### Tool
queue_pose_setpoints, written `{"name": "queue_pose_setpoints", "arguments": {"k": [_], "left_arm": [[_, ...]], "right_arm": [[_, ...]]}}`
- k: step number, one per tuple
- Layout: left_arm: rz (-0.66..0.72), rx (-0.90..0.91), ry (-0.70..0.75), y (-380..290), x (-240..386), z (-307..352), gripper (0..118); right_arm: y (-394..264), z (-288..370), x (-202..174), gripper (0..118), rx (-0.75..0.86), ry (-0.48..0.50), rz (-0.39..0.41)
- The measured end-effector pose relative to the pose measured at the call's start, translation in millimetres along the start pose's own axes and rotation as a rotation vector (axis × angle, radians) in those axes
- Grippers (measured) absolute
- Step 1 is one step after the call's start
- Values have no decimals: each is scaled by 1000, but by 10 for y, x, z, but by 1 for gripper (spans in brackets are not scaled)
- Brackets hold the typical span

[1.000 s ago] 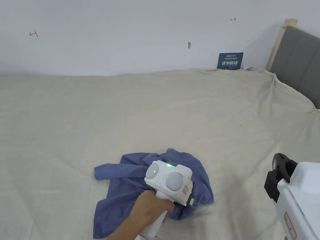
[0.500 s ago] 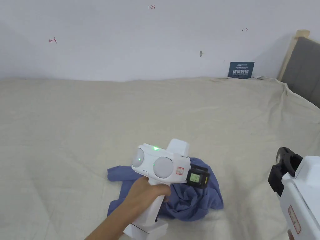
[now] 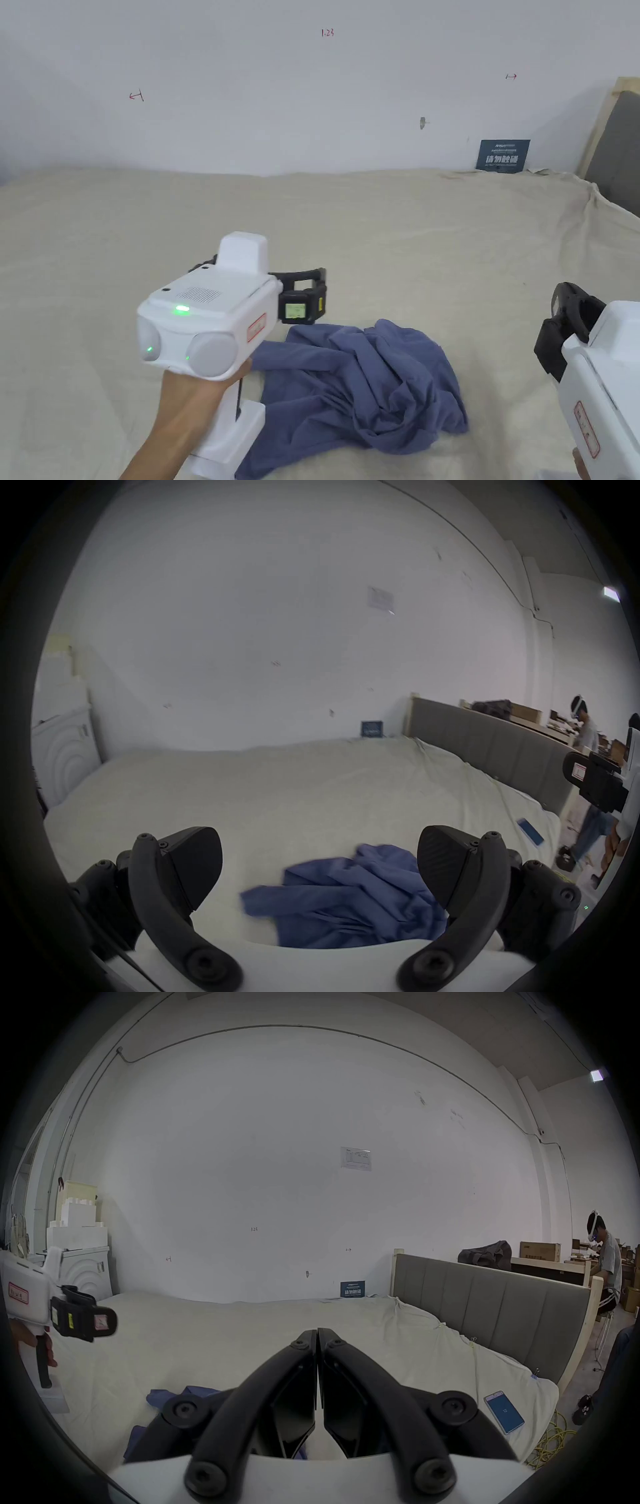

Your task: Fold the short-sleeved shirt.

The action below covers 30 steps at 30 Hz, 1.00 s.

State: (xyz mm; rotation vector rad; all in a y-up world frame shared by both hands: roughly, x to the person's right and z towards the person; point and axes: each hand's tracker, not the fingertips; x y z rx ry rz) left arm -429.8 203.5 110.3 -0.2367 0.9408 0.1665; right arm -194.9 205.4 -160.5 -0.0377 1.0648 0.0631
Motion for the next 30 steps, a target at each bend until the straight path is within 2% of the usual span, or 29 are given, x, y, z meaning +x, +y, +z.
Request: {"name": "queue_pose_setpoints", "arguments": {"k": [3, 5, 10, 13, 16, 17, 30], "left_arm": [[14, 81, 74, -89, -184, 175, 100], [15, 131, 112, -186, -319, 240, 98], [-3, 174, 175, -332, -495, 429, 63], [19, 192, 193, -392, -560, 513, 23], [19, 174, 185, -430, -597, 559, 3], [8, 169, 187, -449, -599, 569, 0], [-21, 68, 160, -481, -520, 473, 0]], "right_arm": [[-2, -10, -40, 0, 2, 5, -2], [-6, -12, -61, 0, 4, 10, -4], [-29, 0, -120, 0, 11, 14, -1], [-47, 12, -139, 0, 18, 14, -1], [-60, 18, -158, 0, 17, 20, -3], [-64, 20, -165, 0, 16, 21, -2], [-76, -15, -193, 0, 7, 32, -3]]}}
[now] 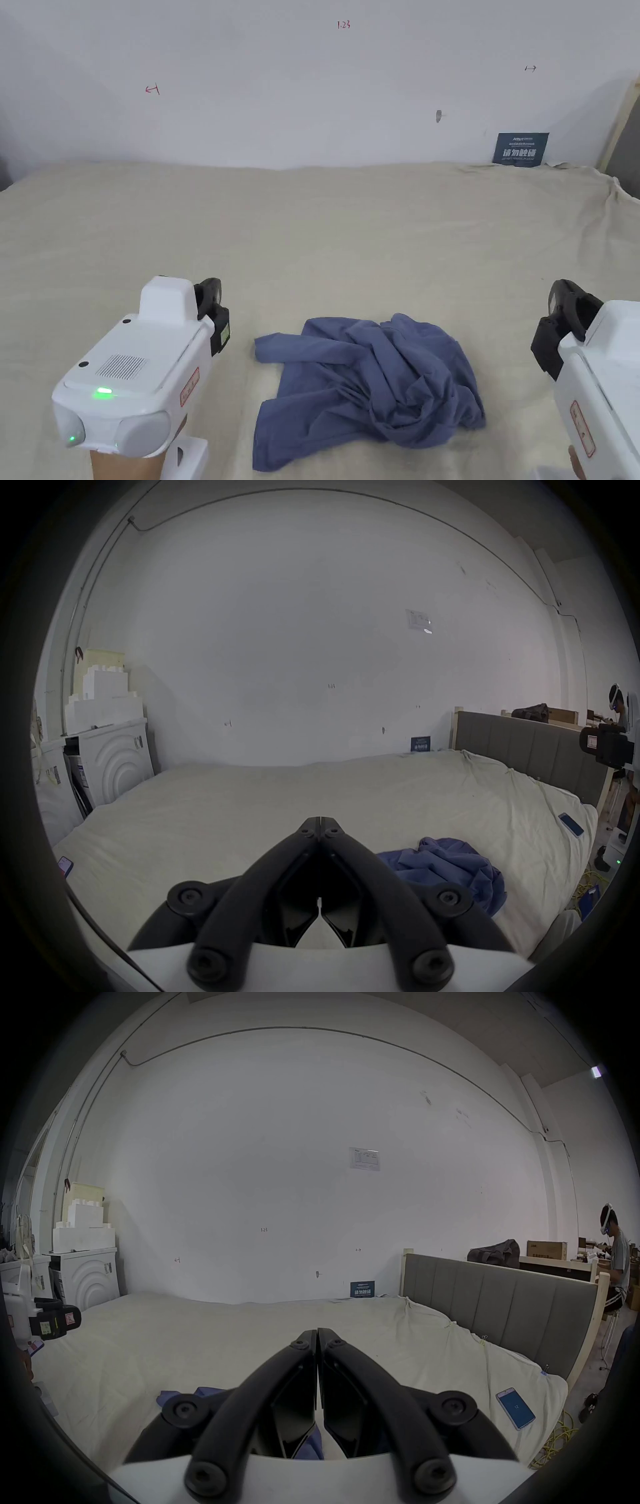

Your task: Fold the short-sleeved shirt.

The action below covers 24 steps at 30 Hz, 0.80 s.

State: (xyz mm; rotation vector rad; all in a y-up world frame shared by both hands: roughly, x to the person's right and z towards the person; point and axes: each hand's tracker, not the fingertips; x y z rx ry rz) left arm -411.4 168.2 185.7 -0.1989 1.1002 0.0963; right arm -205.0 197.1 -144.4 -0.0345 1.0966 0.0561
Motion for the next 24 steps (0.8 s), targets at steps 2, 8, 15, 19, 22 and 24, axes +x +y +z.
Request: {"name": "queue_pose_setpoints", "arguments": {"k": [2, 8, 15, 19, 22, 24], "left_arm": [[21, -78, 13, 20, -6, -124, 0], [66, -223, -32, 20, -32, -632, 0], [88, -449, -83, -126, 24, -1405, 0], [67, -591, -114, -322, 41, -1929, 0], [42, -677, -134, -493, 60, -2260, 0], [91, -727, -134, -587, 57, -2440, 14]], "right_arm": [[-14, -33, 6, 0, -3, 0, 2], [-107, -214, 26, 0, -39, -5, 3], [-244, -464, 47, 0, -84, -10, -5], [-324, -597, 51, 0, -110, -13, 0], [-393, -689, 49, 0, -129, -14, 4], [-395, -722, 18, 0, -143, -16, 5]]}}
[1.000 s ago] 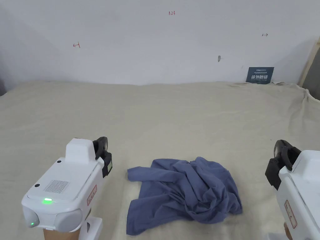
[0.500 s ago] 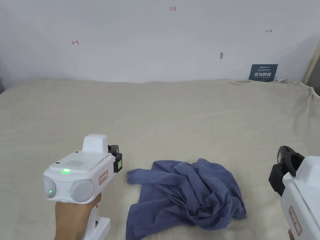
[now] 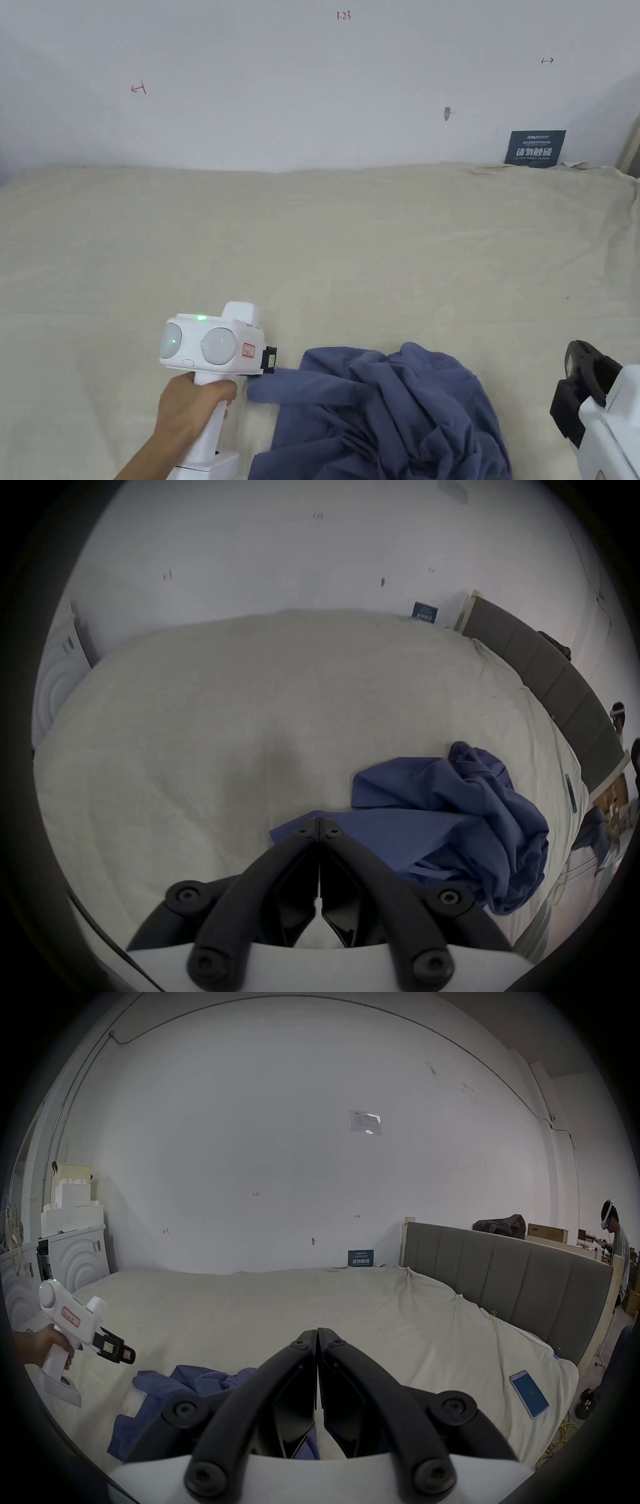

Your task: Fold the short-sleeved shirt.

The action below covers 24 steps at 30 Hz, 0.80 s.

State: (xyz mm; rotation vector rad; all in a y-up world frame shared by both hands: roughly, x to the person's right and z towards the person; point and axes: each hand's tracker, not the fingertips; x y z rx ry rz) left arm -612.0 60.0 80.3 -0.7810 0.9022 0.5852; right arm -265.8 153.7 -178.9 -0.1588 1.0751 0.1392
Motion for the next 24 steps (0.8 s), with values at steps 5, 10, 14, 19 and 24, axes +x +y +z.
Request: {"name": "queue_pose_setpoints", "arguments": {"k": [5, 10, 14, 19, 24], "left_arm": [[61, -111, 5, 34, -54, -373, 79], [75, -169, 55, -26, -68, -511, 81], [75, -183, 51, -28, -76, -589, 80], [22, -186, -13, -40, 76, -457, 18], [11, -153, -3, -72, 92, -358, 3]], "right_arm": [[-85, -121, 9, 0, -32, -1, 7], [-156, -190, 33, 0, -56, -3, 15], [-189, -201, 53, 0, -69, -5, 13], [-198, -207, 85, 0, -71, -7, 18], [-147, -320, 112, 0, -87, 9, 8]]}}
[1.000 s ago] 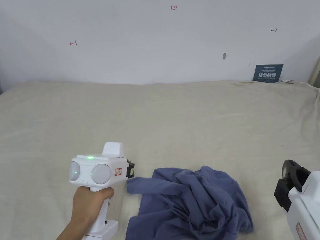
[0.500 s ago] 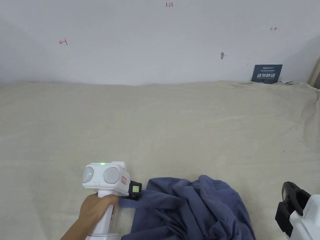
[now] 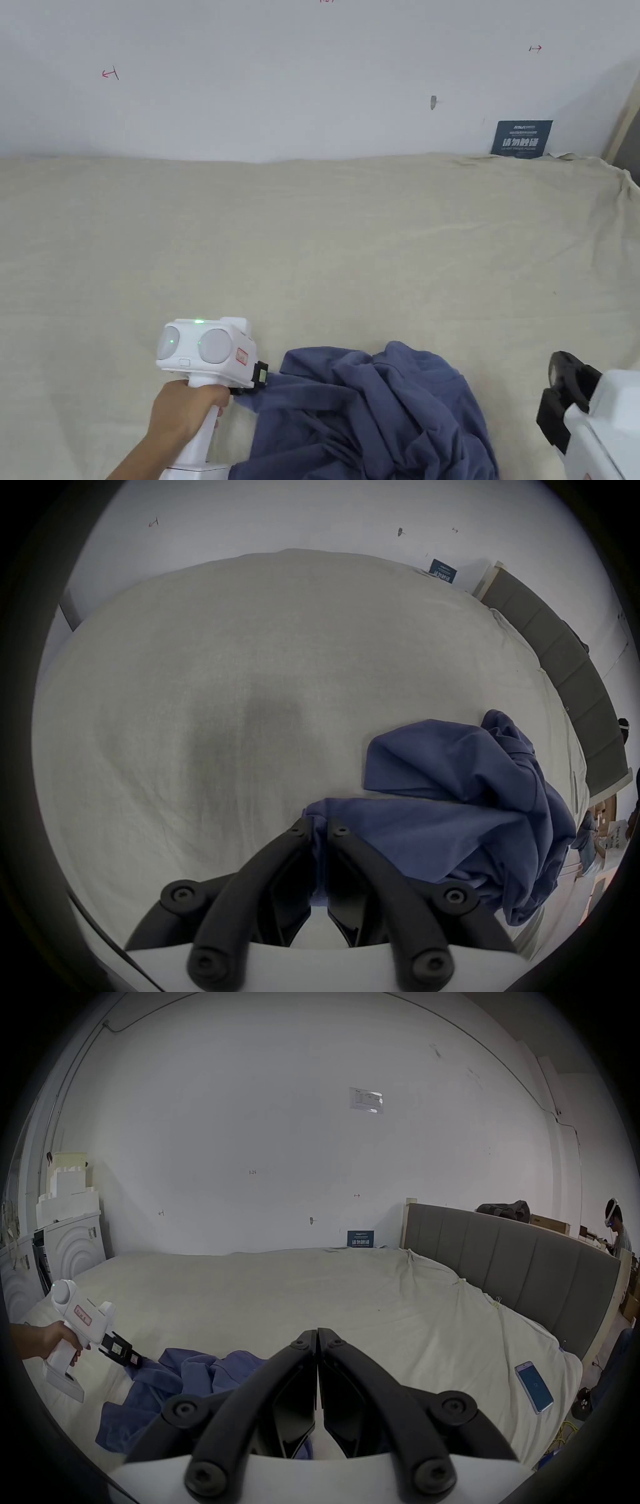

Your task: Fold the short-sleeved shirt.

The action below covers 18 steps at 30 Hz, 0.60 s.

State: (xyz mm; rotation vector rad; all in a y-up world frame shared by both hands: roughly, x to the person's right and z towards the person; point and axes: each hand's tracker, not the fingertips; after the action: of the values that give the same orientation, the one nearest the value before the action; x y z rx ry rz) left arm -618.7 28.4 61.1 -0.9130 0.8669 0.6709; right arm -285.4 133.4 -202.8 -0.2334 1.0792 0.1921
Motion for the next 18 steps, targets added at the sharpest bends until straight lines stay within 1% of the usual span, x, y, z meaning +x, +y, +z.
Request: {"name": "queue_pose_setpoints", "arguments": {"k": [2, 5, 6, 7, 8, 10, 12, 13, 14, 15, 16, 17, 18], "left_arm": [[10, 44, -26, -17, -33, 139, 2], [6, 88, -56, -101, -58, 351, 2], [2, 100, -60, -64, -129, 318, 2], [-1, 115, -64, -84, -148, 372, 2], [-3, 124, -68, -106, -160, 423, 2], [-5, 138, -76, -169, -173, 529, 2], [-5, 151, -82, -197, -203, 599, 2], [-5, 157, -83, -210, -219, 634, 2], [-2, 162, -86, -208, -254, 649, 2], [-2, 163, -89, -208, -272, 666, 2], [-1, 168, -92, -216, -289, 692, 2], [-1, 172, -93, -220, -304, 713, 2], [-3, 172, -96, -235, -277, 770, 2]], "right_arm": [[59, -163, 10, 0, -42, 33, -4], [137, -529, -11, 0, -148, 93, 27], [161, -660, -24, 0, -192, 113, 43], [172, -804, -49, 0, -212, 136, 31], [189, -938, -86, 0, -256, 155, 40], [166, -1208, -103, 0, -310, 189, -4], [103, -1478, -117, 5, -388, 212, -36], [63, -1621, -136, 18, -434, 208, -12], [16, -1738, -140, 45, -478, 209, -17], [-31, -1841, -140, 60, -511, 195, -20], [-91, -1920, -154, 66, -557, 193, -33], [-158, -2002, -145, 66, -577, 191, -57], [-217, -2087, -149, 80, -609, 178, -64]]}}
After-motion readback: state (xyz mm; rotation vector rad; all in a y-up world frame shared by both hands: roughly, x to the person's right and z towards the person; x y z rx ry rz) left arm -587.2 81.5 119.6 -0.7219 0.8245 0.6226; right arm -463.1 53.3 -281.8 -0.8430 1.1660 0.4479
